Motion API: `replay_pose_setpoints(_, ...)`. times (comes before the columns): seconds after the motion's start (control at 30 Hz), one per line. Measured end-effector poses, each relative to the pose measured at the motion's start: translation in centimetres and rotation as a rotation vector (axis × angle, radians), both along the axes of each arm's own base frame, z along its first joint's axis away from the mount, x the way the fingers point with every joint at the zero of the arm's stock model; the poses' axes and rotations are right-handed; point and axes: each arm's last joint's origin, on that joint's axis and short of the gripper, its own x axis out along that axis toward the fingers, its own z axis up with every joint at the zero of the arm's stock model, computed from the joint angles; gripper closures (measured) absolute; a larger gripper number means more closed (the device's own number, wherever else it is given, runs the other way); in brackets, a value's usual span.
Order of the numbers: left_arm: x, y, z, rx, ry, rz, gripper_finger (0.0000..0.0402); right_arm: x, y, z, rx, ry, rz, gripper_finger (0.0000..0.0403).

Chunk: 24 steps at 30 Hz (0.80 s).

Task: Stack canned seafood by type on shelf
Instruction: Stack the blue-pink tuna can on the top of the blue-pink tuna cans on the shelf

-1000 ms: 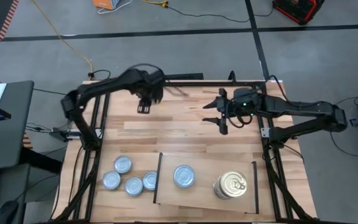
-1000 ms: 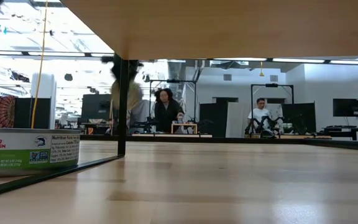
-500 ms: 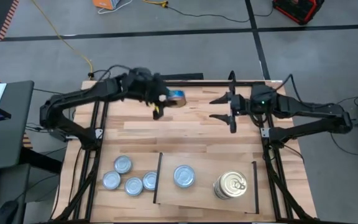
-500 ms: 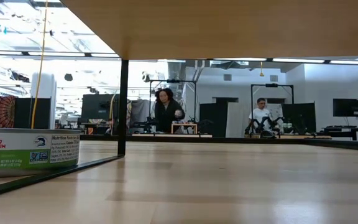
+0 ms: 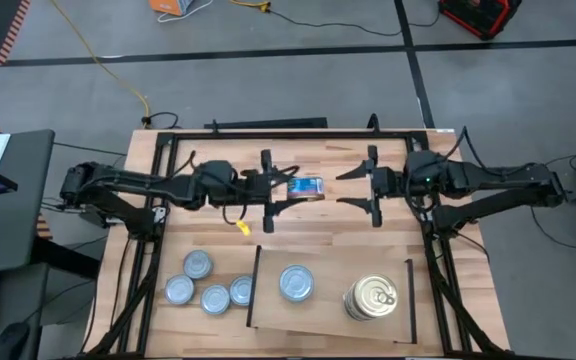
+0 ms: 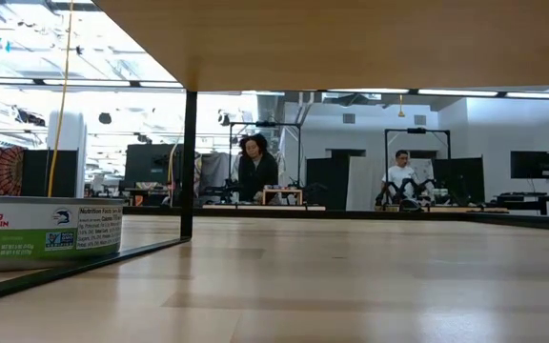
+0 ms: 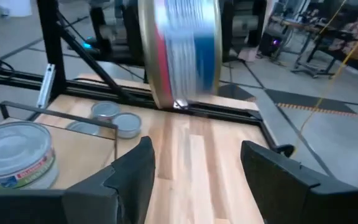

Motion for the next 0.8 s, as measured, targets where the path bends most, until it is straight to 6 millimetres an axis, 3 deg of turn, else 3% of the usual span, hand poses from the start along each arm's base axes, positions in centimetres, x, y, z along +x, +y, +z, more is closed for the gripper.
replay_pose_setpoints(0.17,0.1,-1.0,0.5,-0.158,-0.086,-0.091,0.0229,0.0,0.3,0.0,0.067,-0.005,0.013,0.0137)
replay_pose_setpoints(0.33,0.5,-1.1,0.0,-0.411,-0.070,-0.146,0.0229,-1.4,1.2,1.3,0.086,-0.090,0.196,0.0137)
replay_pose_setpoints(0.5,0.8,-1.1,-0.2,-0.538,-0.079,-0.192,0.0223,-2.7,1.7,3.4,0.110,-0.073,0.235,0.0137)
replay_pose_setpoints(0.63,1.1,-1.3,-0.6,-0.626,-0.053,-0.236,0.0226,-3.1,2.9,4.7,-0.048,-0.052,0.271,0.0137)
replay_pose_setpoints(0.8,1.0,-0.5,-0.2,-0.698,-0.091,-0.234,0.0224,-1.8,4.1,4.0,-0.220,-0.016,0.158,0.0137)
